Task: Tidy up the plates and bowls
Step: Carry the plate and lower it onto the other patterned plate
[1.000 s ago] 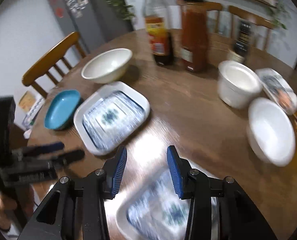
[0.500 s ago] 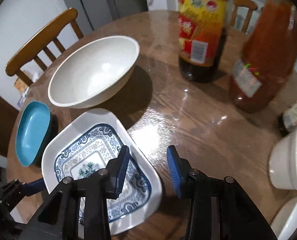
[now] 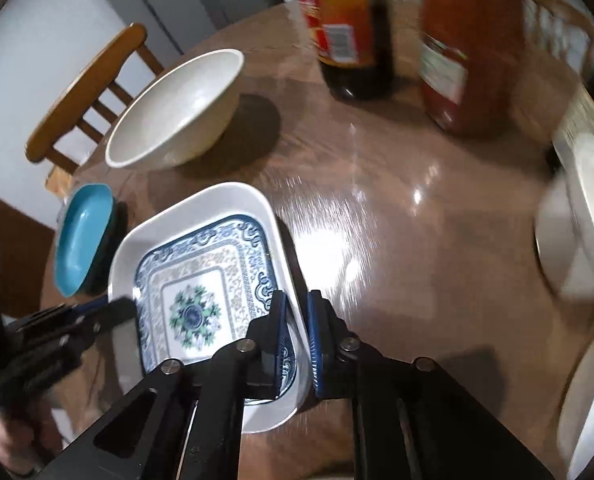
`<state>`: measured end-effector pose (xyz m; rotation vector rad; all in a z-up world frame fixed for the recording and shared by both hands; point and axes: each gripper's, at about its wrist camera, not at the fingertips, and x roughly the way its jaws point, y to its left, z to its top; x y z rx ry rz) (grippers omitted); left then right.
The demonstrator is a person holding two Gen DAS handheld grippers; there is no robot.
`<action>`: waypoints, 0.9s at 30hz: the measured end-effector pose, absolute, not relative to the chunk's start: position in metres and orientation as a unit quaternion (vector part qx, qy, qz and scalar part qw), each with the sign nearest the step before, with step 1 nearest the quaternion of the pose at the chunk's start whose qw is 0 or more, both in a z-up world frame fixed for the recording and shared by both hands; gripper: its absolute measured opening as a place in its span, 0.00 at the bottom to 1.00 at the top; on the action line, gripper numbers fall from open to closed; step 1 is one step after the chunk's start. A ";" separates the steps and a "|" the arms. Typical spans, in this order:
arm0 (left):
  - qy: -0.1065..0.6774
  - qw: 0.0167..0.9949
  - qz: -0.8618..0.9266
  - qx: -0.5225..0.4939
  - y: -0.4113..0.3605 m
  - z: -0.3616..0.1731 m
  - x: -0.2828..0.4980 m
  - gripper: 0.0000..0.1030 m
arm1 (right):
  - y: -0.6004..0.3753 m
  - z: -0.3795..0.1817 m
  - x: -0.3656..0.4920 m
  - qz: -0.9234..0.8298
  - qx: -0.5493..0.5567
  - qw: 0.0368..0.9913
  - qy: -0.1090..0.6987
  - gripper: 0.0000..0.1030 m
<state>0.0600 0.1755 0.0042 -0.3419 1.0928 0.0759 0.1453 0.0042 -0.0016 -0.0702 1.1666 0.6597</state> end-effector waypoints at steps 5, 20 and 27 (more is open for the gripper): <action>0.495 0.858 0.010 -0.139 0.163 0.022 0.050 0.09 | -0.021 0.009 0.117 0.285 -0.003 0.802 0.525 0.08; 0.503 0.850 -0.157 -0.015 0.045 0.039 0.026 0.09 | -0.145 0.041 -0.006 0.157 0.101 0.840 0.509 0.07; 0.514 0.838 -0.180 0.036 0.014 0.025 0.032 0.10 | -0.164 0.012 -0.022 0.108 0.134 0.828 0.534 0.07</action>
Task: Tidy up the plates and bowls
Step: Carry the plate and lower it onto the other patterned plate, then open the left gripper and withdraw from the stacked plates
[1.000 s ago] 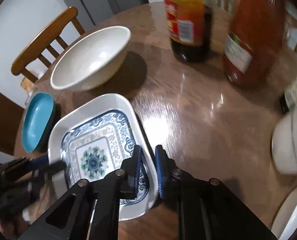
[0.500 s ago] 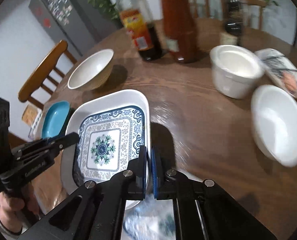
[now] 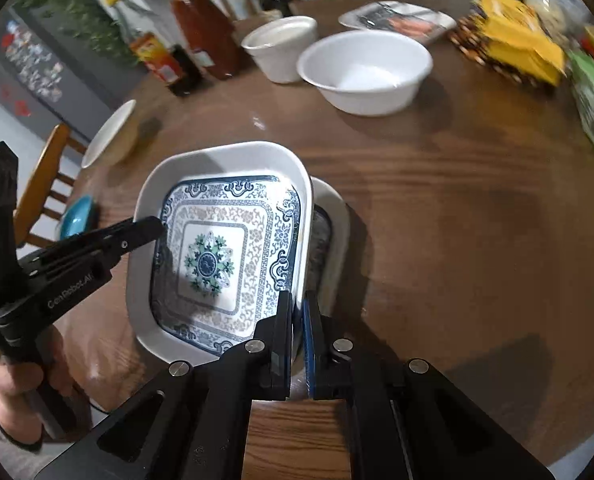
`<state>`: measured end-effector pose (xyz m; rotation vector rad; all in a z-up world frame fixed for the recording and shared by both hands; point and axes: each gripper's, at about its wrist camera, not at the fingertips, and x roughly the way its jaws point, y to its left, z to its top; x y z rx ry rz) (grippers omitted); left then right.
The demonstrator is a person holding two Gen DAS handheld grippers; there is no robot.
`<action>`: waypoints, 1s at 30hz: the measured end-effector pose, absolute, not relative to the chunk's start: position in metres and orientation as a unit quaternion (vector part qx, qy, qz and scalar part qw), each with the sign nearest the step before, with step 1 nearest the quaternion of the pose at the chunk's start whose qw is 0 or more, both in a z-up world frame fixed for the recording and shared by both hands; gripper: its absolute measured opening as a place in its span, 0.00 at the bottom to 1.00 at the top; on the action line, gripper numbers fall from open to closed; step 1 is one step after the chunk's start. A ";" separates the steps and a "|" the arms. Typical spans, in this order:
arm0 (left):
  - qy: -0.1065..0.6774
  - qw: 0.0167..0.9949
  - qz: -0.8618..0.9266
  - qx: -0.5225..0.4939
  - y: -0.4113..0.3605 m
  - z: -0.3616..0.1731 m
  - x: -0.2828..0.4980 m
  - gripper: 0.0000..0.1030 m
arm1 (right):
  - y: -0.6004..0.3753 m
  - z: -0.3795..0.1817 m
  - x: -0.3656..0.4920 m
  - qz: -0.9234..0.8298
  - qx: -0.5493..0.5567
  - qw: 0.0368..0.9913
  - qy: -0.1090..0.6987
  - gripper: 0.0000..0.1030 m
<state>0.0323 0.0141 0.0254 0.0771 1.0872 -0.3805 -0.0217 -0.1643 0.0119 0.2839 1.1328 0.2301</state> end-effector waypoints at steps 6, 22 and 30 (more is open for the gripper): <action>0.525 0.831 -0.181 0.039 0.011 0.020 0.038 0.10 | -0.165 0.008 -0.024 0.082 0.125 0.824 0.546 0.07; 0.494 0.857 -0.146 0.019 0.031 0.031 0.036 0.55 | -0.156 0.035 -0.028 0.049 0.057 0.864 0.498 0.08; 0.493 0.865 -0.090 0.019 0.051 0.037 0.038 0.87 | -0.136 0.042 -0.017 0.059 0.043 0.872 0.484 0.26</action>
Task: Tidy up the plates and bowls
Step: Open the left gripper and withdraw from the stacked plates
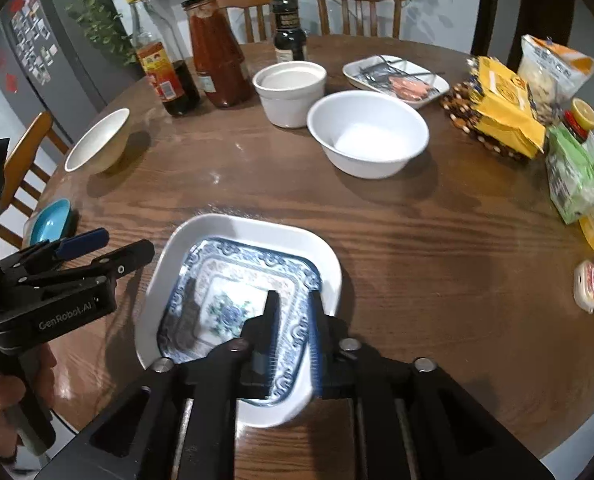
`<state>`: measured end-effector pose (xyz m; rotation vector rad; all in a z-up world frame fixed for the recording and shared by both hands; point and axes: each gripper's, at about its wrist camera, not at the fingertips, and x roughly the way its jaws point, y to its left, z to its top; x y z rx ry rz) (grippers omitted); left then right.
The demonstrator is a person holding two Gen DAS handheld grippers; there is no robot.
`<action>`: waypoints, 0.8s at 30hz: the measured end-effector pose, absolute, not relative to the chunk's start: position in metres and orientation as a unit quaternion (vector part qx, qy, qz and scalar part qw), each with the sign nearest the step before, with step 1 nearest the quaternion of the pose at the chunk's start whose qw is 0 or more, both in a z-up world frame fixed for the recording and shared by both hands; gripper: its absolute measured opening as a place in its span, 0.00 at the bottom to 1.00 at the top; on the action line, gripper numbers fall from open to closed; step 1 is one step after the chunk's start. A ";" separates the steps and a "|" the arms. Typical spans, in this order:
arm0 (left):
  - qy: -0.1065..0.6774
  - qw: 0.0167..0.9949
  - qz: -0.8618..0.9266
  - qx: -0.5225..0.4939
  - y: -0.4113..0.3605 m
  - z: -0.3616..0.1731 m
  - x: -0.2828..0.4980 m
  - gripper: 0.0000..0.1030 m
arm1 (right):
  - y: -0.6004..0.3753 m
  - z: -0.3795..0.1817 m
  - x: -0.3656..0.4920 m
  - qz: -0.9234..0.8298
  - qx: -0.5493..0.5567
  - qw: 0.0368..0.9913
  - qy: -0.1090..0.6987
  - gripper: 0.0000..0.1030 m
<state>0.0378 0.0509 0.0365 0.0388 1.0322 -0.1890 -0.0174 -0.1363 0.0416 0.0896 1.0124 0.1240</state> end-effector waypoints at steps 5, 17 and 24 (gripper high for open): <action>0.492 0.869 -0.061 0.001 0.073 0.038 0.036 0.96 | -0.118 0.045 -0.014 0.079 0.027 0.881 0.465 0.68; 0.464 0.880 0.066 -0.080 0.189 0.053 0.019 0.99 | -0.041 0.056 0.009 0.182 0.008 0.867 0.463 0.69; 0.452 0.870 0.162 -0.110 0.272 0.052 0.004 0.99 | 0.034 0.055 0.032 0.261 0.001 0.850 0.457 0.69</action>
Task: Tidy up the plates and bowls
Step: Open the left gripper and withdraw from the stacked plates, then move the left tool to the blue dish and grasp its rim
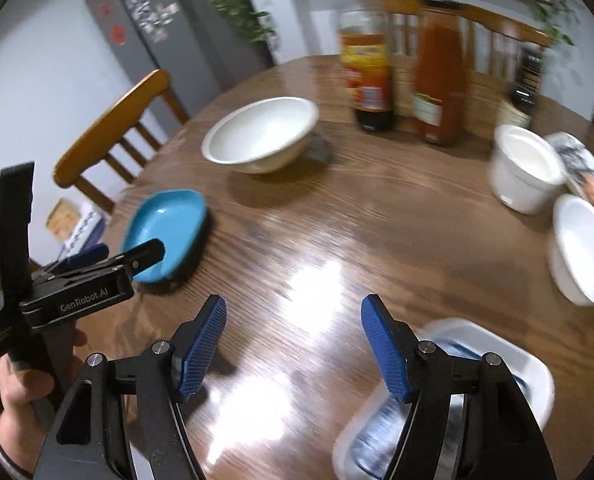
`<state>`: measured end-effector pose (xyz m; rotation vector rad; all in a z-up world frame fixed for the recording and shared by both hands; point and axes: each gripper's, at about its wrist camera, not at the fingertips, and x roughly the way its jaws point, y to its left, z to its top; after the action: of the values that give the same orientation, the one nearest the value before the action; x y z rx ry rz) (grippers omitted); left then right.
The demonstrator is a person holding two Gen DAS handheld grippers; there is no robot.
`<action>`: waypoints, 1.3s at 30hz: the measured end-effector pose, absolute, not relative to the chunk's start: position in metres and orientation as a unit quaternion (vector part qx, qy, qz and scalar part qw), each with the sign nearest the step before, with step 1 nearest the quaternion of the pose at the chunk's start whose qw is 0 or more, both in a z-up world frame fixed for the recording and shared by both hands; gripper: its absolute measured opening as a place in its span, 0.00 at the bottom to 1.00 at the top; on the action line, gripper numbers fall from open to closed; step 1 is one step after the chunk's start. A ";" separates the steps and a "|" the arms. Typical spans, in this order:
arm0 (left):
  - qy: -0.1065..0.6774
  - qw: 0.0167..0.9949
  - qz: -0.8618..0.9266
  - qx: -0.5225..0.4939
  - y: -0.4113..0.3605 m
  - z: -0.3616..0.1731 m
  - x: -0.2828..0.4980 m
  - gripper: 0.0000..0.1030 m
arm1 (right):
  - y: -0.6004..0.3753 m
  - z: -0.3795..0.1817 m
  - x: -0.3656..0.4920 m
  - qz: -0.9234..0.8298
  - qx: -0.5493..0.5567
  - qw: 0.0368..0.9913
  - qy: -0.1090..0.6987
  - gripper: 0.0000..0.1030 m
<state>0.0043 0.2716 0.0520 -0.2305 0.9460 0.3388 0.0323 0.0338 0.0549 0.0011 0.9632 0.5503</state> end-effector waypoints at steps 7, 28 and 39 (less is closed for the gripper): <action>0.460 0.861 0.186 -0.114 0.304 0.046 -0.001 0.98 | 0.088 0.041 0.049 0.294 0.004 0.832 0.471 0.69; 0.475 0.853 0.176 -0.124 0.319 0.025 0.015 0.87 | 0.170 0.035 0.069 0.304 -0.035 0.820 0.484 0.69; 0.477 0.853 0.177 -0.120 0.321 0.021 0.016 0.82 | 0.182 0.032 0.072 0.304 -0.047 0.816 0.489 0.69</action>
<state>0.0162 0.3214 0.0211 -0.2522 1.0038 0.3724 0.0725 0.1825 0.0321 -0.1001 1.0425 0.6491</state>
